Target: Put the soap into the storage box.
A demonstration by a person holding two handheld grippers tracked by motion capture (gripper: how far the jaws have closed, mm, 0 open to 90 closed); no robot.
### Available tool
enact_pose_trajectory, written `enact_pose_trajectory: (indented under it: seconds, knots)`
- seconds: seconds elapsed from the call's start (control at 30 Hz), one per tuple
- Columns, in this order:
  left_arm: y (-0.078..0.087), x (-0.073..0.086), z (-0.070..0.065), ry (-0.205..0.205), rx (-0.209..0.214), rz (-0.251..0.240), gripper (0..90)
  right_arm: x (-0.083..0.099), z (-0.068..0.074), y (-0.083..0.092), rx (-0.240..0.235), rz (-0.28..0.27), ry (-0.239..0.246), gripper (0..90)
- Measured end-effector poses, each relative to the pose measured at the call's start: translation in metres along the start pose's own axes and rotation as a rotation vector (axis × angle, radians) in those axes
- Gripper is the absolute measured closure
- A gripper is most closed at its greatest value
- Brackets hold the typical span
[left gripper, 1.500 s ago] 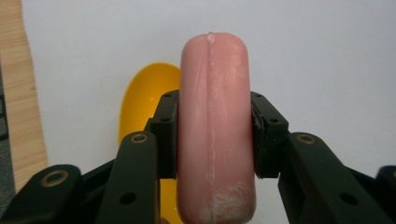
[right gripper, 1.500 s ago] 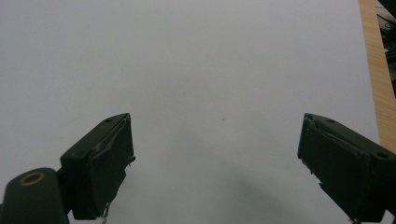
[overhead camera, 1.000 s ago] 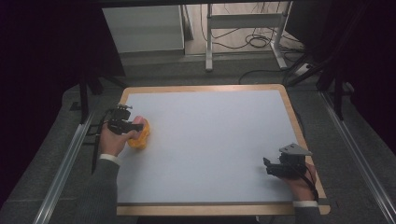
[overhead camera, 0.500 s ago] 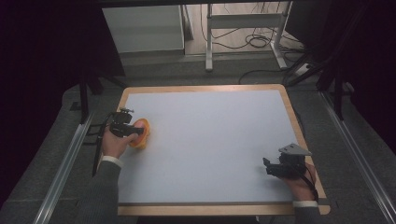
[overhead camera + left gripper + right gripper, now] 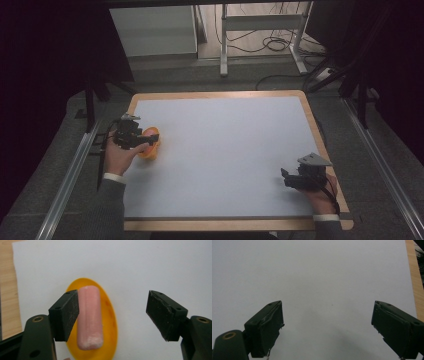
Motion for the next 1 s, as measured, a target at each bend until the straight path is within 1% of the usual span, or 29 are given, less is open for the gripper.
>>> enact_pose_trajectory:
  seconds: [0.1, 0.13, 0.23, 0.27, 0.3, 0.43, 0.47, 0.6, 0.63, 0.7, 0.77, 0.9, 1.0]
  knots:
    - [0.005, 0.000, -0.008, -0.020, 0.019, -0.015, 26.1, 0.000, 0.000, 0.000, 0.000, 0.000, 0.001, 10.2]
    - [0.007, 0.001, -0.011, -0.021, 0.024, -0.019, 26.0, -0.001, 0.001, 0.000, -0.002, -0.001, 0.002, 10.2]
    - [0.011, 0.006, -0.020, -0.034, 0.064, -0.025, 26.3, -0.002, 0.003, 0.000, -0.006, -0.004, 0.002, 10.2]
    - [0.011, 0.006, -0.020, -0.034, 0.064, -0.025, 26.7, -0.002, 0.003, 0.000, -0.006, -0.004, 0.002, 10.2]
    - [0.013, 0.010, -0.024, -0.041, 0.078, -0.027, 26.6, -0.002, 0.005, -0.001, -0.012, 0.001, 0.012, 10.2]
    - [0.017, 0.021, -0.033, -0.043, 0.125, -0.039, 26.7, -0.001, 0.007, -0.002, -0.012, 0.005, 0.018, 10.2]
    - [0.017, 0.023, -0.034, -0.046, 0.129, -0.041, 26.7, -0.001, 0.007, -0.002, -0.012, 0.006, 0.017, 10.2]
    - [0.022, 0.037, -0.042, -0.045, 0.159, -0.045, 26.9, -0.002, 0.009, 0.001, -0.006, 0.002, 0.018, 10.2]
    - [0.024, 0.043, -0.045, -0.036, 0.171, -0.047, 27.1, -0.003, 0.009, 0.002, -0.004, 0.001, 0.017, 10.2]
    - [0.024, 0.052, -0.048, -0.032, 0.181, -0.048, 27.2, -0.003, 0.008, 0.003, -0.002, 0.002, 0.016, 10.2]
    - [0.025, 0.060, -0.050, -0.039, 0.181, -0.053, 28.0, -0.003, 0.007, 0.003, 0.000, 0.002, 0.015, 10.2]
    - [0.025, 0.075, -0.055, -0.047, 0.183, -0.034, 28.0, -0.002, 0.008, 0.002, 0.002, 0.006, 0.020, 10.2]
    - [0.026, 0.085, -0.058, -0.025, 0.201, -0.029, 27.9, -0.002, 0.009, 0.002, -0.003, 0.007, 0.023, 10.2]
Point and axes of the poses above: each handheld gripper's, and its own axes: y roughly backward along the jaws, x roughly out of its underside, z roughly to its left, the point moved 7 cm from there along -y, roughly forward along the jaws, and after that the axes turned 12 degrees about -z, right-handed, at the moved point
